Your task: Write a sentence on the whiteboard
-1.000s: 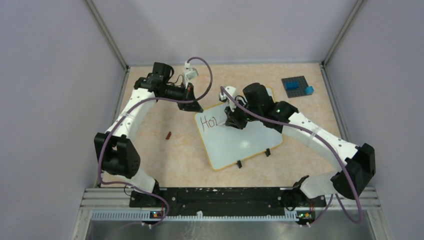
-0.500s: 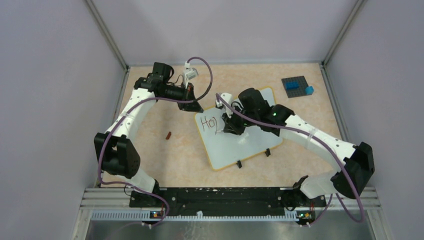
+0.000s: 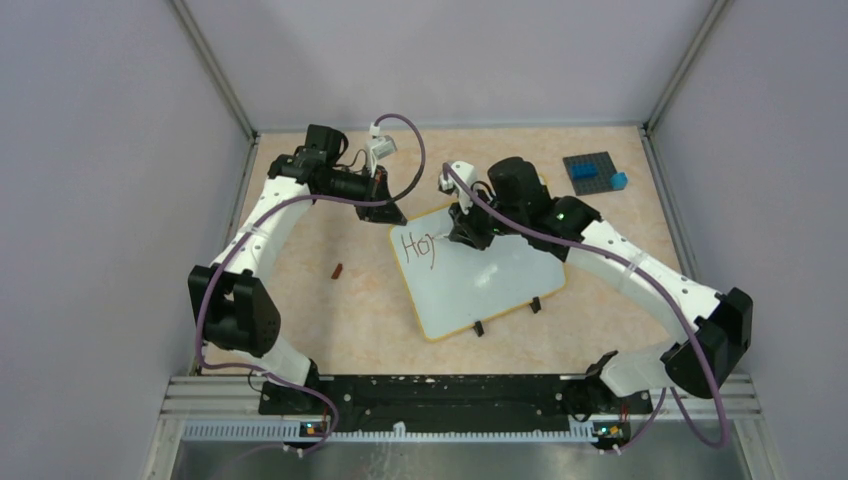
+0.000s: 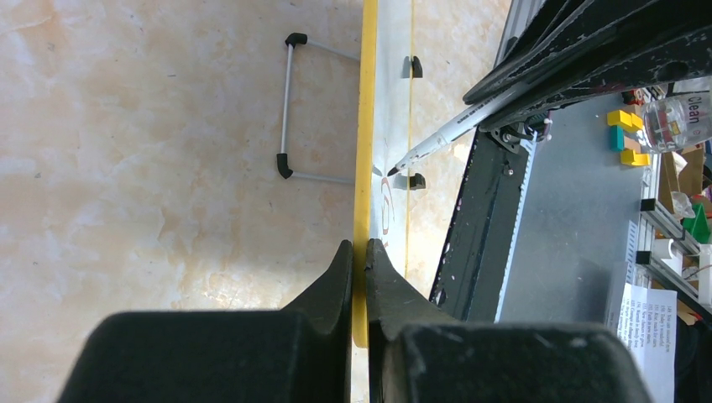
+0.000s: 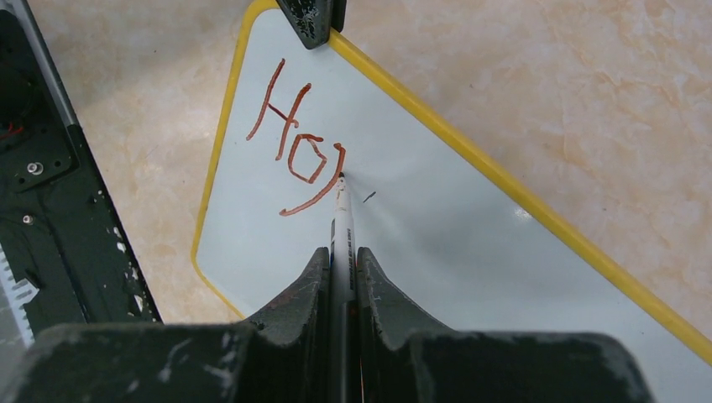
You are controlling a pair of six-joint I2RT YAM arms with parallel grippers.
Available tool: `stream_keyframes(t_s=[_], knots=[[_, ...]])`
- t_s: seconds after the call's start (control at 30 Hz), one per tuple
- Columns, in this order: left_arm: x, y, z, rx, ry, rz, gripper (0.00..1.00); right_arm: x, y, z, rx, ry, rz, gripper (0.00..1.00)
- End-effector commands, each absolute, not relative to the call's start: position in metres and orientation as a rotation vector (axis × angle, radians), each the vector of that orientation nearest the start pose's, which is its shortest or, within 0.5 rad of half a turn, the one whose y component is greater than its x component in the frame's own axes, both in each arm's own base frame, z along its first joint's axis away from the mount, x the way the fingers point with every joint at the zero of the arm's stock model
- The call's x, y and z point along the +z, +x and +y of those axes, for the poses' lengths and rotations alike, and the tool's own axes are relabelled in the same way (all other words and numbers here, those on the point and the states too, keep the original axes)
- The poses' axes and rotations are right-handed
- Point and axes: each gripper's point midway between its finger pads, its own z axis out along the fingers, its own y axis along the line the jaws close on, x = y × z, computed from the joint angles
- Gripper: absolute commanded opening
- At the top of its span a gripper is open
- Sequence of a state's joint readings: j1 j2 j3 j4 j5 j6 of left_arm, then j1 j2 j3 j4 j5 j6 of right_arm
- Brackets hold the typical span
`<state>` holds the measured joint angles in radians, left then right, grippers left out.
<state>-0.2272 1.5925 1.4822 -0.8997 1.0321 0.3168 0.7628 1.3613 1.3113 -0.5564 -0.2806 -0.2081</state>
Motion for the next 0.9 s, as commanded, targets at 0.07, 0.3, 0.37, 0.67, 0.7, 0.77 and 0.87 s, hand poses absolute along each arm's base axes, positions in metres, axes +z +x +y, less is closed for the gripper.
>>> stream_keyframes(t_s=[0.07, 0.3, 0.37, 0.67, 0.7, 0.77, 0.87], knots=[[0.234, 0.279, -0.222, -1.29, 0.982, 2.126, 0.0, 0.266, 0.269, 0.308, 0.608, -1.14, 1.816, 0.0], [0.234, 0.279, -0.222, -1.289, 0.982, 2.126, 0.0, 0.268, 0.278, 0.307, 0.573, -1.118, 1.813, 0.0], [0.233, 0.279, -0.222, -1.287, 0.982, 2.129, 0.0, 0.269, 0.281, 0.303, 0.564, -1.105, 1.819, 0.0], [0.231, 0.28, -0.222, -1.293, 0.978, 2.135, 0.0, 0.269, 0.285, 0.288, 0.539, -1.08, 1.837, 0.0], [0.231, 0.28, -0.222, -1.294, 0.979, 2.135, 0.0, 0.266, 0.284, 0.287, 0.541, -1.085, 1.843, 0.0], [0.231, 0.28, -0.222, -1.292, 0.978, 2.136, 0.0, 0.261, 0.281, 0.286, 0.544, -1.093, 1.852, 0.0], [0.231, 0.28, -0.222, -1.29, 0.978, 2.136, 0.0, 0.252, 0.276, 0.283, 0.55, -1.104, 1.873, 0.0]])
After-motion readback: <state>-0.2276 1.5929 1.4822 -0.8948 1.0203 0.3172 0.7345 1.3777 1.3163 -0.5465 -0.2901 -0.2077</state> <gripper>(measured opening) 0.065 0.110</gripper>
